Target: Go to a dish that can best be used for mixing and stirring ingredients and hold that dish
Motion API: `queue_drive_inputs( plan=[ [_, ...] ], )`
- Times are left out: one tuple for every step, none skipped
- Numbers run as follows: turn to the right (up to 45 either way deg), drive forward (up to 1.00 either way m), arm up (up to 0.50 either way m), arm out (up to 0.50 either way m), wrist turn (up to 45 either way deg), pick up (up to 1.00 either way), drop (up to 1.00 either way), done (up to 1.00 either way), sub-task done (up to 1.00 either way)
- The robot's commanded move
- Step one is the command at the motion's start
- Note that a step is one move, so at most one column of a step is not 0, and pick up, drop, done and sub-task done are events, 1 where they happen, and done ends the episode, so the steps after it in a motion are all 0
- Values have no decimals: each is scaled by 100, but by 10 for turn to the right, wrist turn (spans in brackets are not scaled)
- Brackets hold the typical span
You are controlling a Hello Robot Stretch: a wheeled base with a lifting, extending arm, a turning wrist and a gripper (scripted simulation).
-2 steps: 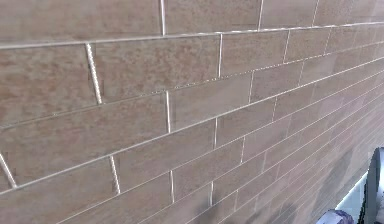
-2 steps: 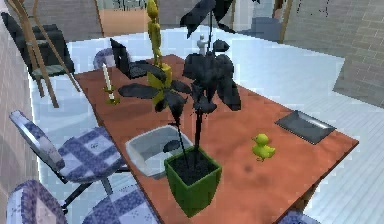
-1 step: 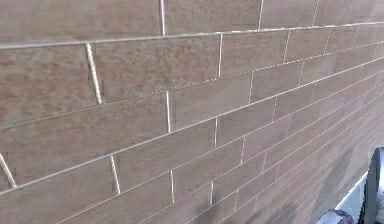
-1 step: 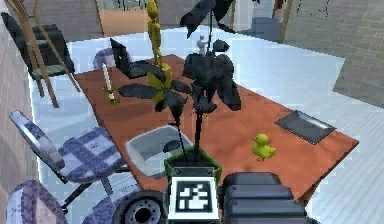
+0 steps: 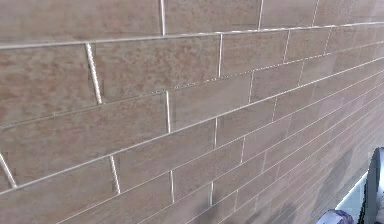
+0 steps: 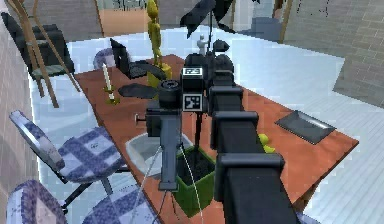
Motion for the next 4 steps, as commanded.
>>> queue_drive_inputs(
  plan=[
    [0,0,0,0,450,0,0,0,0],
    [0,0,0,0,450,0,0,0,0],
    [0,0,0,0,450,0,0,0,0],
    [0,0,0,0,120,0,0,0,0]
  ],
)
